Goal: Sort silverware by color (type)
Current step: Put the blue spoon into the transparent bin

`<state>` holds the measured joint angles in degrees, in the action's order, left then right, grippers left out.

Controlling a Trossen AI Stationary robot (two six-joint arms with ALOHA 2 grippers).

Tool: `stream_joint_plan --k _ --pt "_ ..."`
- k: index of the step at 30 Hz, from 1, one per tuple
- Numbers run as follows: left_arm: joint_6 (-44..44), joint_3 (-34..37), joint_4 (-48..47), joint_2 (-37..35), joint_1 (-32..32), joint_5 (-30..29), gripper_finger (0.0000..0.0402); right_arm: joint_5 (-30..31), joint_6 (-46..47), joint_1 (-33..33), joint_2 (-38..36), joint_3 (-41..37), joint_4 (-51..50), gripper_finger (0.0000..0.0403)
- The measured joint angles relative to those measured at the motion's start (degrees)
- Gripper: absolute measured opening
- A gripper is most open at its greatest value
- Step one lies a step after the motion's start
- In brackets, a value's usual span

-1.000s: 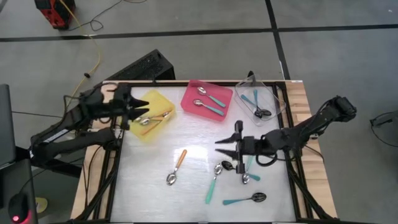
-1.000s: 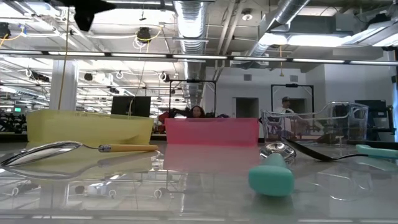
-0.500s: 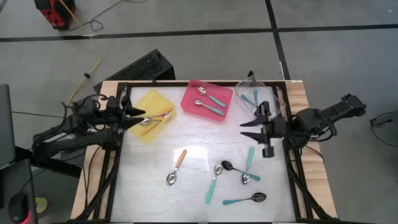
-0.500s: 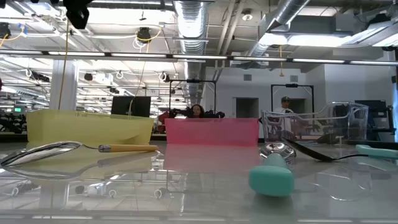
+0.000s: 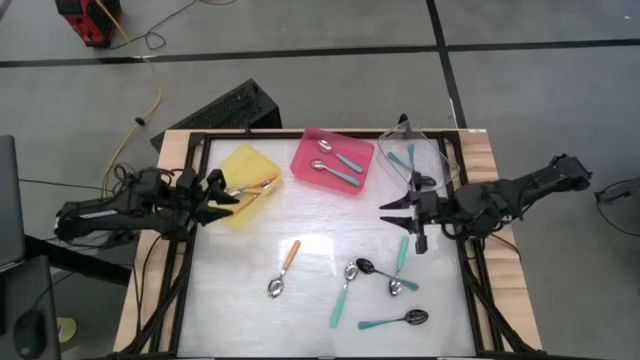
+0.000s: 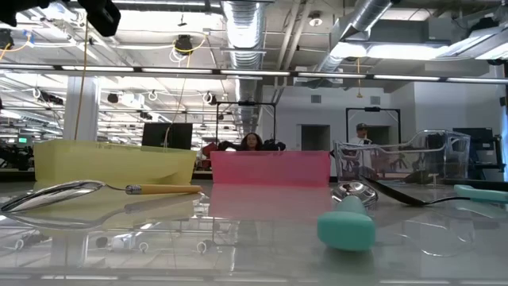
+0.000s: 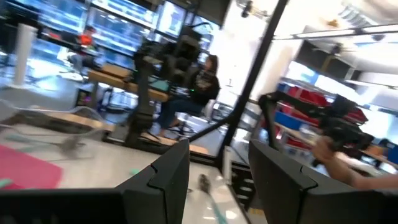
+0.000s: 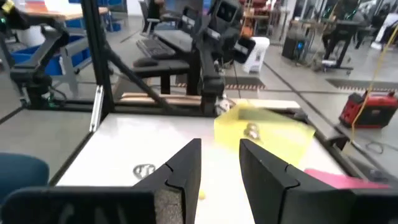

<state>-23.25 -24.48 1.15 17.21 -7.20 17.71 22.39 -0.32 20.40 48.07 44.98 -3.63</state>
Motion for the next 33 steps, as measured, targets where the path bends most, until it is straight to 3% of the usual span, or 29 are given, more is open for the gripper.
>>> stream_joint_plan --k 4,8,14,21,28,33 --pt "2.8 0.4 0.0 0.0 5.0 -0.2 0.0148 0.0 -0.7 0.0 -0.1 -3.1 2.2 0.0134" --pt "8.8 0.4 4.8 0.0 9.9 -5.5 0.0148 -0.2 -6.0 -1.0 -0.9 -7.5 12.7 0.0134" --pt "12.0 0.4 9.4 -1.0 12.2 -6.6 0.0148 -1.3 -6.2 -4.1 -5.6 -11.4 16.2 0.0134" --pt "12.7 0.4 2.9 -7.6 12.2 -16.6 0.0148 -1.5 -2.0 -6.9 -12.6 -16.5 17.7 0.0134" --pt "12.3 0.4 -5.9 -16.9 12.2 -21.3 0.0148 -1.5 0.6 -7.0 -17.1 -19.2 17.3 0.0134" --pt "9.0 0.0 -11.3 -16.2 12.2 -23.3 0.0148 -1.5 3.2 -6.5 -16.9 -19.2 17.1 0.0134"
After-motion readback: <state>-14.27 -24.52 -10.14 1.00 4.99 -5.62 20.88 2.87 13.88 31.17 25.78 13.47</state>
